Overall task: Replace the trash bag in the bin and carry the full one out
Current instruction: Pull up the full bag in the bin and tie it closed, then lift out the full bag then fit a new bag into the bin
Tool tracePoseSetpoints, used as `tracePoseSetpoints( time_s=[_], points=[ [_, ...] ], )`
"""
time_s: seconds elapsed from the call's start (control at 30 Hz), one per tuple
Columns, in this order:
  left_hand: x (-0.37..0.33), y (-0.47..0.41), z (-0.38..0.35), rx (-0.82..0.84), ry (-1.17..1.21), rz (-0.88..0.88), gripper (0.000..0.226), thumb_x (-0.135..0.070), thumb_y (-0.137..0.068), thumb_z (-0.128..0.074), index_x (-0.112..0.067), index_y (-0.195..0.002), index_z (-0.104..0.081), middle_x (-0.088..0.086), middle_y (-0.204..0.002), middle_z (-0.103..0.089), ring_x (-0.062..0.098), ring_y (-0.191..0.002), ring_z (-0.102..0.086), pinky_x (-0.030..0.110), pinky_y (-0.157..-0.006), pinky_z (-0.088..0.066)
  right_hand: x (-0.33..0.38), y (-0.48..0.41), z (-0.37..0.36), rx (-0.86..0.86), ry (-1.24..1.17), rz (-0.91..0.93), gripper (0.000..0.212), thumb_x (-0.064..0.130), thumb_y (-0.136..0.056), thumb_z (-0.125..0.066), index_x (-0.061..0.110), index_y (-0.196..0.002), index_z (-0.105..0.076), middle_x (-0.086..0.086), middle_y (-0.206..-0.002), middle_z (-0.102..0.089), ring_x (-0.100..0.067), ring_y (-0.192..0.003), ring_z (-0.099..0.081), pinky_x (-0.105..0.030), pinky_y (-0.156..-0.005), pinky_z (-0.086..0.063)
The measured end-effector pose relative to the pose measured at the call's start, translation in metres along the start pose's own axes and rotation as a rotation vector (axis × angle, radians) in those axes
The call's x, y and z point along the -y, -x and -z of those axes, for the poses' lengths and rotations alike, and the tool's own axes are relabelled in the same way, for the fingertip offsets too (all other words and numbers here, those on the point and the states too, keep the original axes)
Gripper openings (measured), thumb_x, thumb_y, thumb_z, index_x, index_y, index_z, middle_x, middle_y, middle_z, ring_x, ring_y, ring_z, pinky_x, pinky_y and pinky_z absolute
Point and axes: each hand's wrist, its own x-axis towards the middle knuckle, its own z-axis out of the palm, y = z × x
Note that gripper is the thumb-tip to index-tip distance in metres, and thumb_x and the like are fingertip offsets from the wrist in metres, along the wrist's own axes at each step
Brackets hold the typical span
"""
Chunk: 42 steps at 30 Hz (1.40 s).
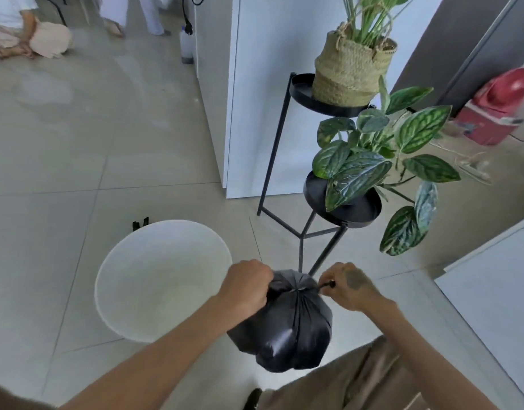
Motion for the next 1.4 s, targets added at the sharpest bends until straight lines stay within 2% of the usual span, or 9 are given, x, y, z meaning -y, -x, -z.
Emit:
tracePoseSetpoints(
  time_s=[0.3, 0.43, 0.6, 0.77, 0.87, 0.93, 1.03, 1.23, 1.4],
  points=[
    [0.006, -0.013, -0.085, 0.326, 0.143, 0.096, 0.029, -0.006, -0.091, -0.053, -0.006, -0.119, -0.062, 0.014, -0.121, -0.065, 0.033, -0.107, -0.064, 0.037, -0.083, -0.052, 0.029, -0.045, -0.074, 0.126, 0.083, -0.125, 0.036, 0.031, -0.095, -0.056, 0.018, -0.128, -0.059, -0.006, -0.129, -0.061, -0.027, -0.119, -0.059, -0.035, -0.099, -0.045],
    [0.013, -0.009, -0.094, 0.332, 0.315, 0.074, 0.045, -0.013, -0.088, -0.055, -0.009, -0.132, -0.055, 0.014, -0.132, -0.061, 0.035, -0.120, -0.056, 0.040, -0.095, -0.048, 0.031, -0.055, -0.086, 0.147, 0.080, -0.152, 0.043, 0.023, -0.090, -0.053, 0.022, -0.132, -0.058, -0.005, -0.133, -0.061, -0.026, -0.122, -0.056, -0.039, -0.102, -0.045],
    [0.011, -0.003, -0.077, 0.214, 0.293, 0.046, 0.007, -0.016, -0.088, -0.058, -0.016, -0.090, -0.052, 0.013, -0.105, -0.068, 0.036, -0.100, -0.064, 0.039, -0.075, -0.049, 0.037, -0.051, -0.078, 0.175, 0.103, -0.112, 0.044, 0.031, -0.089, -0.058, 0.027, -0.134, -0.057, -0.001, -0.137, -0.058, -0.025, -0.127, -0.053, -0.038, -0.104, -0.042],
    [0.011, 0.010, -0.041, 0.163, 0.217, 0.022, 0.013, -0.017, -0.094, -0.055, -0.007, -0.101, -0.060, 0.015, -0.110, -0.066, 0.035, -0.102, -0.061, 0.040, -0.075, -0.044, 0.053, -0.043, -0.062, 0.181, 0.165, -0.081, 0.046, 0.032, -0.089, -0.058, 0.025, -0.134, -0.055, 0.000, -0.137, -0.059, -0.023, -0.126, -0.054, -0.039, -0.106, -0.040],
    [0.032, 0.019, -0.015, 0.049, 0.259, 0.069, 0.009, -0.018, -0.094, -0.054, -0.014, -0.087, -0.050, 0.013, -0.101, -0.066, 0.035, -0.094, -0.061, 0.036, -0.068, -0.037, 0.080, -0.046, -0.045, 0.125, 0.099, 0.038, 0.046, 0.039, -0.094, -0.055, 0.024, -0.137, -0.052, 0.000, -0.144, -0.053, -0.023, -0.132, -0.048, -0.039, -0.110, -0.037],
    [0.053, 0.023, 0.003, -0.086, 0.291, 0.135, 0.008, -0.021, -0.095, -0.053, -0.018, -0.095, -0.060, 0.009, -0.103, -0.070, 0.032, -0.098, -0.062, 0.036, -0.071, -0.042, 0.104, -0.052, -0.037, 0.103, -0.037, 0.102, 0.049, 0.039, -0.097, -0.054, 0.023, -0.142, -0.048, -0.001, -0.148, -0.049, -0.024, -0.133, -0.047, -0.038, -0.110, -0.039],
    [0.108, 0.027, 0.024, -0.288, 0.380, 0.327, 0.028, -0.027, -0.097, -0.056, -0.024, -0.122, -0.067, -0.001, -0.111, -0.074, 0.023, -0.109, -0.059, 0.035, -0.091, -0.047, 0.148, -0.064, -0.034, 0.039, -0.215, 0.186, 0.055, 0.039, -0.098, -0.052, 0.026, -0.150, -0.037, -0.001, -0.151, -0.046, -0.025, -0.133, -0.049, -0.041, -0.111, -0.040],
    [0.233, 0.043, 0.026, -0.619, 0.494, 0.751, 0.017, -0.016, -0.091, -0.059, -0.015, -0.090, -0.076, 0.003, -0.081, -0.075, 0.025, -0.075, -0.068, 0.032, -0.066, -0.055, 0.200, -0.084, -0.055, -0.120, -0.311, 0.277, 0.059, 0.020, -0.099, -0.053, 0.020, -0.153, -0.029, -0.001, -0.157, -0.035, -0.028, -0.133, -0.047, -0.042, -0.107, -0.044],
    [0.306, 0.053, -0.034, -0.624, 0.789, 1.066, 0.020, -0.008, -0.087, -0.058, -0.010, -0.086, -0.078, 0.009, -0.083, -0.076, 0.029, -0.077, -0.071, 0.038, -0.071, -0.061, 0.202, -0.100, -0.074, -0.182, -0.474, 0.197, 0.063, 0.003, -0.097, -0.054, 0.018, -0.154, -0.031, -0.004, -0.156, -0.039, -0.028, -0.139, -0.043, -0.037, -0.112, -0.035]
  ],
)
